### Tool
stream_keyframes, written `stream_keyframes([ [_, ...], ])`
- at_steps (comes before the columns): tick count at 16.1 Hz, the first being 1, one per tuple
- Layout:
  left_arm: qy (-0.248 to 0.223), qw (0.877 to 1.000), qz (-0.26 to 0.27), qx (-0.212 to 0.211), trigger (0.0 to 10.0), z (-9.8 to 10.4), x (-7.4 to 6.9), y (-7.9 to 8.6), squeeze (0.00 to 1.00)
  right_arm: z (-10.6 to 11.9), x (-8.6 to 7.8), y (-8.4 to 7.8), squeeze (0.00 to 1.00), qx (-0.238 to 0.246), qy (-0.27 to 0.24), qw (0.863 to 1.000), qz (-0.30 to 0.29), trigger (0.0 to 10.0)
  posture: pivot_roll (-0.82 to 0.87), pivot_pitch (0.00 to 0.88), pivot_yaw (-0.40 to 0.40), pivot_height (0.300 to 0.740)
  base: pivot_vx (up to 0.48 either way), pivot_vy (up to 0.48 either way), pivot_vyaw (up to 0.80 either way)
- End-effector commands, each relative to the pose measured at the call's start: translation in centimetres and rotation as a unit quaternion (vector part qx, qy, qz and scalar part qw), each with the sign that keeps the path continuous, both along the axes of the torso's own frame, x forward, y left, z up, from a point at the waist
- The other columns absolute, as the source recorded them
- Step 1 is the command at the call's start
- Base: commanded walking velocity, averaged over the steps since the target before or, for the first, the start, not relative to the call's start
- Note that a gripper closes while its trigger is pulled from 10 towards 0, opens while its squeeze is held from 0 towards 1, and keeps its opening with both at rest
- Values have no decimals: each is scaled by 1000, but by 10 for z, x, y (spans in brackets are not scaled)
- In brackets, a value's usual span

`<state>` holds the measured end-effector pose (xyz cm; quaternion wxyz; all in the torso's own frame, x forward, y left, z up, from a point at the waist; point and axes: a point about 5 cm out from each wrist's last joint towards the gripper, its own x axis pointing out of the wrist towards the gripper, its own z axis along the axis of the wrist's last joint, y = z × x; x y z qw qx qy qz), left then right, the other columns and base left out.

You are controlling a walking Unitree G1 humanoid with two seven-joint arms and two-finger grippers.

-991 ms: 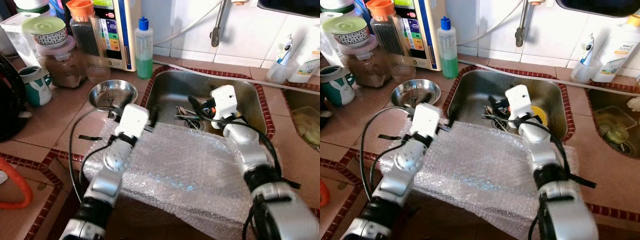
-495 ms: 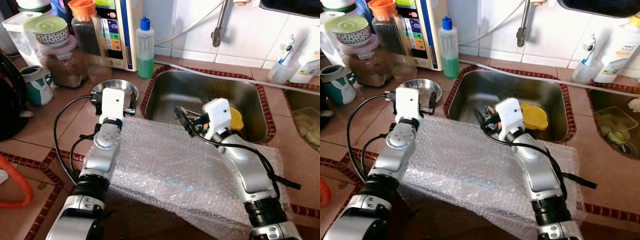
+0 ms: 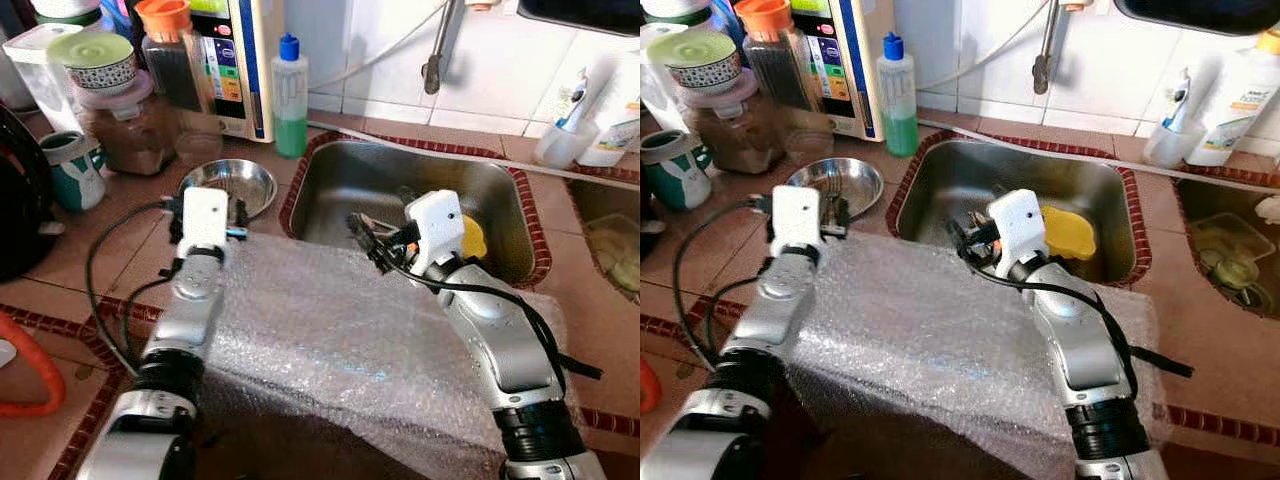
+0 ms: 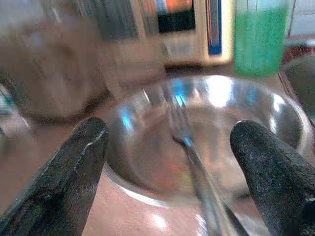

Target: Kitchen organization

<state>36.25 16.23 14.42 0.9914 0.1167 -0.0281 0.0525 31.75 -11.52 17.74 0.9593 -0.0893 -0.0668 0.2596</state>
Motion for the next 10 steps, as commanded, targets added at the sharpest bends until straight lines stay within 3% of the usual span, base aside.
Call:
stream_keyframes([
  [1, -39, 999, -21, 28, 10000, 7, -5, -5, 0, 1, -2, -1, 1000, -2, 1, 1000, 1, 10000, -84, 55, 3, 740, 0, 0, 0],
  [9, -64, 990, -79, 98, 10000, -12, -33, -11, 0, 7, -4, 1, 1000, -1, 14, 1000, 17, 10000, -73, 59, -5, 740, 0, 0, 0],
  [10, -63, 989, -84, 108, 10000, -14, -35, -10, 0, 9, -5, 3, 827, 3, 18, 999, 30, 10000, -73, 59, -5, 740, 0, 0, 0],
])
